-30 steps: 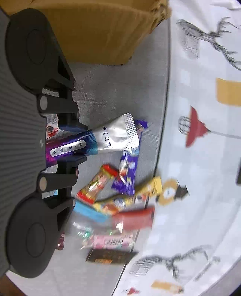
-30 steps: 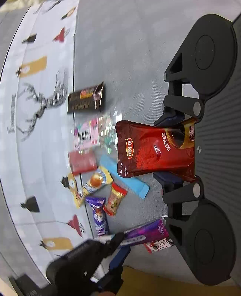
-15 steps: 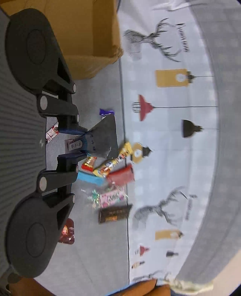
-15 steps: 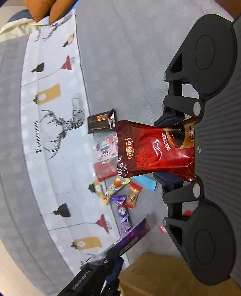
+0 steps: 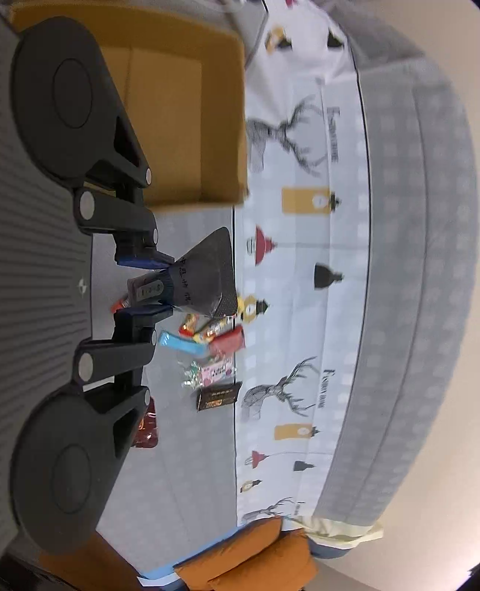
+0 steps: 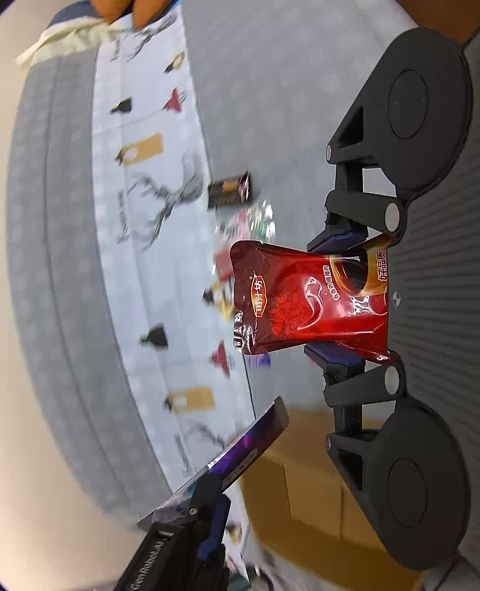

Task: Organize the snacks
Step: 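Carry the tube with left gripper into the box while right carries the red pouch there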

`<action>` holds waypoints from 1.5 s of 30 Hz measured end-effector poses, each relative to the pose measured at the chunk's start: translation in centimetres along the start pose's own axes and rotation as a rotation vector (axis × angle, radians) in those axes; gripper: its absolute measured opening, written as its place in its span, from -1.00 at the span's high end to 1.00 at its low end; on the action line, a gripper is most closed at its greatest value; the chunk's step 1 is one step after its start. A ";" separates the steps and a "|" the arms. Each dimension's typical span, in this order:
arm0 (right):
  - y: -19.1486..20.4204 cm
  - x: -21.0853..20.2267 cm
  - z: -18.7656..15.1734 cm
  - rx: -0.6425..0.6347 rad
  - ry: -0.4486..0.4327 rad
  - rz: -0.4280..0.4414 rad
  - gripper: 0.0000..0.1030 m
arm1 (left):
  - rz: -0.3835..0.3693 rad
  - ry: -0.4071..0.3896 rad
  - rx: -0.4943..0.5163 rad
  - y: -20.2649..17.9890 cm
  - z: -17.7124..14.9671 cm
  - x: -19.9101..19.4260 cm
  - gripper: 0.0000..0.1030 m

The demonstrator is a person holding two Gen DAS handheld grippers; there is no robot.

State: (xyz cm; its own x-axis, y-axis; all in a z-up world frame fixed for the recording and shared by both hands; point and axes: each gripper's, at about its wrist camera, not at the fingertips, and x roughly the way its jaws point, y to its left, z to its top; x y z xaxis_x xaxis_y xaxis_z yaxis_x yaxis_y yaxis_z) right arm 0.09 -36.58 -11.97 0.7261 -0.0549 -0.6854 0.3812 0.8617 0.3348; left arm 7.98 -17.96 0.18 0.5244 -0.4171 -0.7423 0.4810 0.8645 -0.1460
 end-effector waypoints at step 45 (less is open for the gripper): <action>20.4 -7.6 -2.0 -0.255 0.069 0.218 -0.05 | 0.107 -0.141 -0.220 17.3 -7.2 -13.7 0.57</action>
State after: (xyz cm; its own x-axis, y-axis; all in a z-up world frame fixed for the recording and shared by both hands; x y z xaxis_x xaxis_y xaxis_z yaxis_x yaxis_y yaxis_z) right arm 1.23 -17.59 -1.25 0.7311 0.1713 -0.6605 0.0598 0.9482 0.3120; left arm 4.08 4.74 3.15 0.6639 -0.3421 -0.6650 0.2616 0.9393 -0.2221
